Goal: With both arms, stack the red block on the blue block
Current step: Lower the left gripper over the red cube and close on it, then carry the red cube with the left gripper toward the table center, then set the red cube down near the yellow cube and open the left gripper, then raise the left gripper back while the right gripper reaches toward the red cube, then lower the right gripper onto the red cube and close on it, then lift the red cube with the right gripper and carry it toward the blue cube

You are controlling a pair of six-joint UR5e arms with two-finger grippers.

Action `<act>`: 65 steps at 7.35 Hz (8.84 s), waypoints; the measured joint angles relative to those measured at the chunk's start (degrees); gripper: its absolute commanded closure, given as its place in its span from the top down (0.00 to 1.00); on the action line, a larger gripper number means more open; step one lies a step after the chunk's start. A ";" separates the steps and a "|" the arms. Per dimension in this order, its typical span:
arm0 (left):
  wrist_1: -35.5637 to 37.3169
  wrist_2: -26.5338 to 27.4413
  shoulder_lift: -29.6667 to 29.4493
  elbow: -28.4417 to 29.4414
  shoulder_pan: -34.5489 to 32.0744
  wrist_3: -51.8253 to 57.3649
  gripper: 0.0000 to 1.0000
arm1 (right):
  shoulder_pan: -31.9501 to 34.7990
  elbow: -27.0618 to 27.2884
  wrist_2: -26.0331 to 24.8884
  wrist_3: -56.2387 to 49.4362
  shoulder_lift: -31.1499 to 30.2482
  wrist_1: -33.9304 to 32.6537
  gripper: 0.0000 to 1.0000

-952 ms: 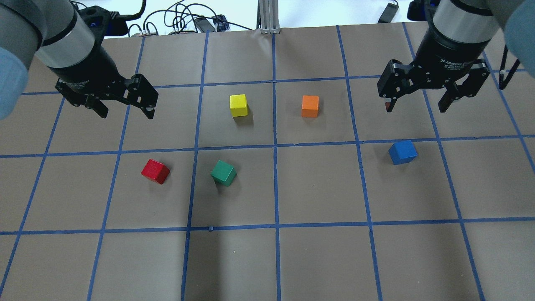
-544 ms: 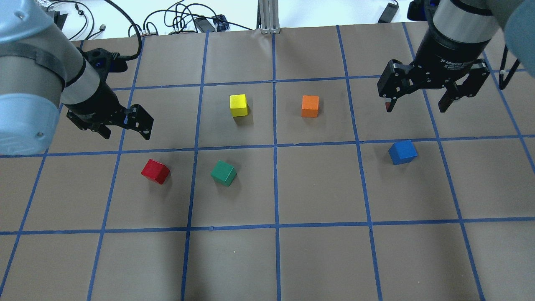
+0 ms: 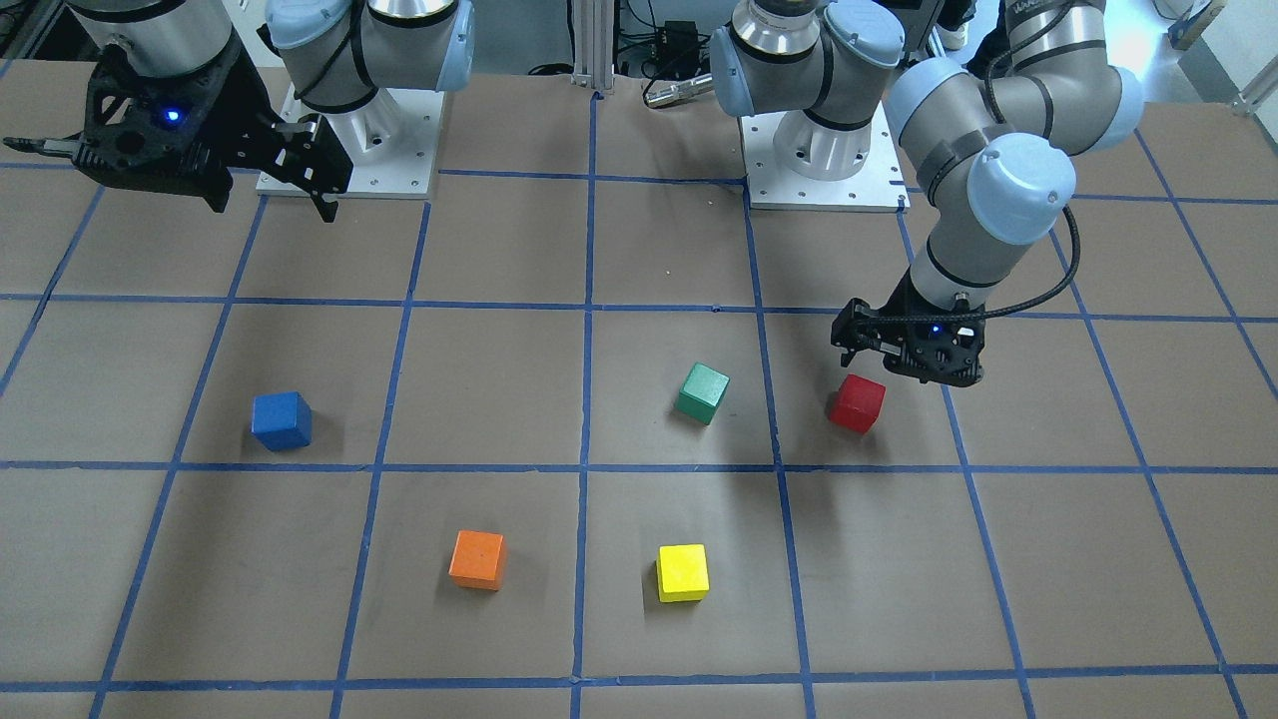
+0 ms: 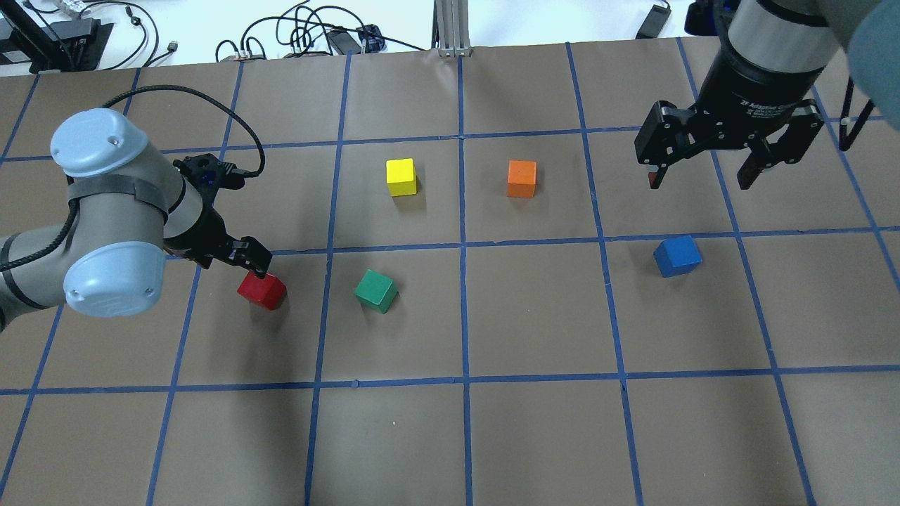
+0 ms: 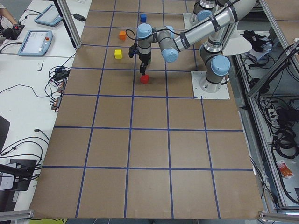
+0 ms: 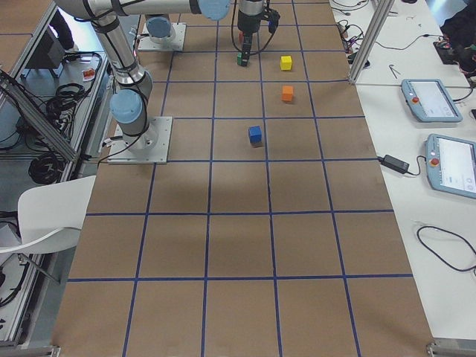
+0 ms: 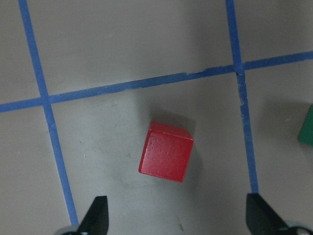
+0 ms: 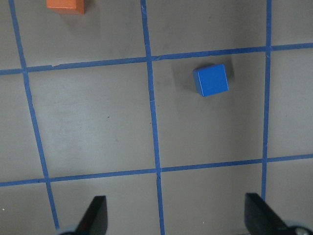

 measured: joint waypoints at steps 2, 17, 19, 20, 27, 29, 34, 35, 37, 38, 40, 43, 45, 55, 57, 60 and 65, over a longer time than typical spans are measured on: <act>3.95 0.02 -3.92 -1.25 0.08 2.93 1.00 | 0.00 0.02 -0.15 0.02 0.00 0.00 1.00; 3.68 -0.47 -16.20 20.55 -30.04 -42.95 0.00 | -0.08 0.02 -0.22 -0.07 0.26 -0.06 1.00; 5.15 -0.10 -20.60 22.95 -33.02 -45.23 0.00 | -0.09 0.03 -0.38 0.32 0.41 -0.26 1.00; 6.20 0.02 -22.17 23.17 -33.57 -45.28 0.26 | -0.09 0.03 -0.43 0.50 0.50 -0.33 1.00; 6.13 -0.38 -21.29 23.75 -30.71 -41.95 1.00 | -0.05 1.85 -0.84 0.79 1.97 -1.15 1.00; 1.69 -1.58 -15.95 24.42 -26.00 -37.57 1.00 | -0.13 3.22 -0.66 0.76 3.07 -2.51 1.00; -25.46 -1.38 -1.60 32.37 -14.85 -22.69 1.00 | 6.22 3.29 0.41 1.83 10.32 -18.48 1.00; -27.53 -1.39 1.47 31.82 -14.44 -22.39 1.00 | 9.01 3.16 0.47 2.92 13.63 -23.74 1.00; -27.89 -1.56 4.25 30.57 -13.83 -22.26 1.00 | 13.45 2.87 0.55 5.02 19.07 -31.14 1.00; -27.84 -1.51 4.23 30.81 -13.64 -22.25 1.00 | 15.25 2.80 0.62 6.57 21.28 -33.12 1.00; -27.92 -0.87 3.56 31.89 -13.52 -22.19 1.00 | 17.61 2.70 0.94 8.61 24.98 -36.01 1.00; -28.26 0.64 3.31 32.45 -13.35 -22.14 1.00 | 19.83 0.99 3.68 9.14 29.38 -38.02 1.00; -28.22 0.62 3.44 32.46 -13.28 -22.08 1.00 | 21.23 -0.96 4.03 11.33 32.22 -38.62 1.00; -27.99 0.64 3.52 32.36 -13.23 -22.07 1.00 | 23.47 -1.33 3.92 13.40 37.30 -40.54 0.00; -27.94 0.64 3.52 32.36 -13.23 -22.07 1.00 | 23.39 -1.56 3.82 13.46 36.45 -39.85 0.00; -27.93 0.64 3.52 32.36 -13.24 -22.07 1.00 | 19.37 -3.22 3.54 12.77 29.01 -30.82 0.00; -27.90 0.64 3.38 32.33 -13.29 -22.07 1.00 | 6.70 -1.12 2.51 10.62 15.34 -14.43 0.00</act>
